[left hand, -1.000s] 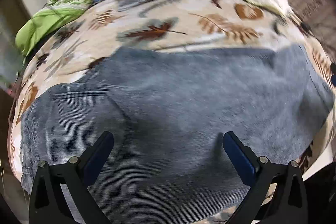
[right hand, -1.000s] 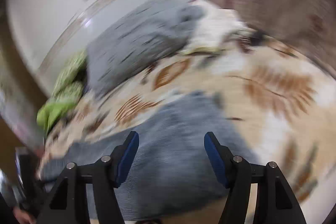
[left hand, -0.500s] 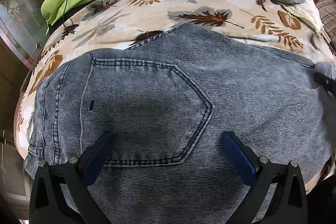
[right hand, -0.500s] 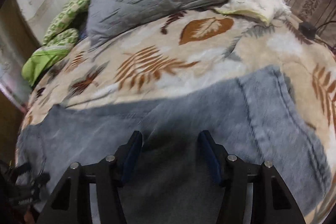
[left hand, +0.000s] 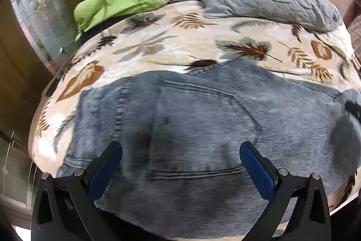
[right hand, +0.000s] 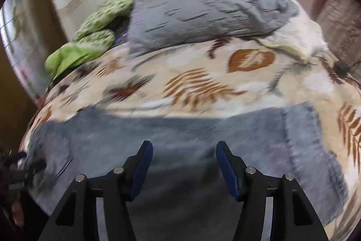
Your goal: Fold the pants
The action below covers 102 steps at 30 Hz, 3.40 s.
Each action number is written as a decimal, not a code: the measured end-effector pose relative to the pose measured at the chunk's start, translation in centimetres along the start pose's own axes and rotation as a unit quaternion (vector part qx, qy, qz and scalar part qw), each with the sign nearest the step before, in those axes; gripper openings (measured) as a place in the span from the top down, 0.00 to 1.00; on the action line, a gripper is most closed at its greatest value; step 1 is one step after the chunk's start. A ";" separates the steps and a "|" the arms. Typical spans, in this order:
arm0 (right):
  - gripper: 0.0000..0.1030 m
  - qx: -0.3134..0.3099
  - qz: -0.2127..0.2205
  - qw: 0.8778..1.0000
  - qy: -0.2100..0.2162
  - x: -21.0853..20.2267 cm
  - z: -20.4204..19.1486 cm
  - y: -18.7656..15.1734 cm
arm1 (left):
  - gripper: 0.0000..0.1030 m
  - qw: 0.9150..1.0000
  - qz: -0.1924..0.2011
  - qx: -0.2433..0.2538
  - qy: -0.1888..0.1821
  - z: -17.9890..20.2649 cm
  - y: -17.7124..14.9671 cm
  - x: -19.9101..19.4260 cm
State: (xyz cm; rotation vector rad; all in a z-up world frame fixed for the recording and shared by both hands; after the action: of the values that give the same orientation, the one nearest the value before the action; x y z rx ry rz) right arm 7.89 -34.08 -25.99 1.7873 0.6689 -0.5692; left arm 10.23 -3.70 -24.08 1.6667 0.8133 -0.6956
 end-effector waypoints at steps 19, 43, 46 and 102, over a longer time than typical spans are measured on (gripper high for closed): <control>0.39 -0.076 -0.063 0.995 -0.004 3.6 -5.3 -3.3 | 0.00 0.997 -0.055 -0.055 -0.004 -3.2 -1.8 3.9; 0.31 -0.095 -0.031 0.995 -0.011 4.0 -7.9 -1.9 | 0.00 0.997 -0.039 -0.059 -0.008 -3.9 -1.4 2.8; 0.31 -0.102 -0.032 0.994 -0.015 3.6 -8.5 -1.7 | 0.00 0.998 -0.037 -0.053 -0.009 -3.5 -1.3 2.6; 0.31 -0.188 -0.062 0.980 0.021 1.3 -12.5 -5.1 | 0.00 0.994 -0.010 -0.105 0.034 -9.4 0.4 0.5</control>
State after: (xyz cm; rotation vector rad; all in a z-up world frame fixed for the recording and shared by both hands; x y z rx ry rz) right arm 6.04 -20.68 -26.67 1.4145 0.8594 -0.4539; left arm 11.20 5.50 -22.16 1.4994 0.9203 -0.5493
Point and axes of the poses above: each gripper's, at about its wrist camera, not at the fingertips, and x roughly the way its jaws point, z to its right, y to its top, the point moved 4 cm from there along x, roughly the way its jaws point, and after that the axes turned 5 degrees about y, right-handed, at the moved point
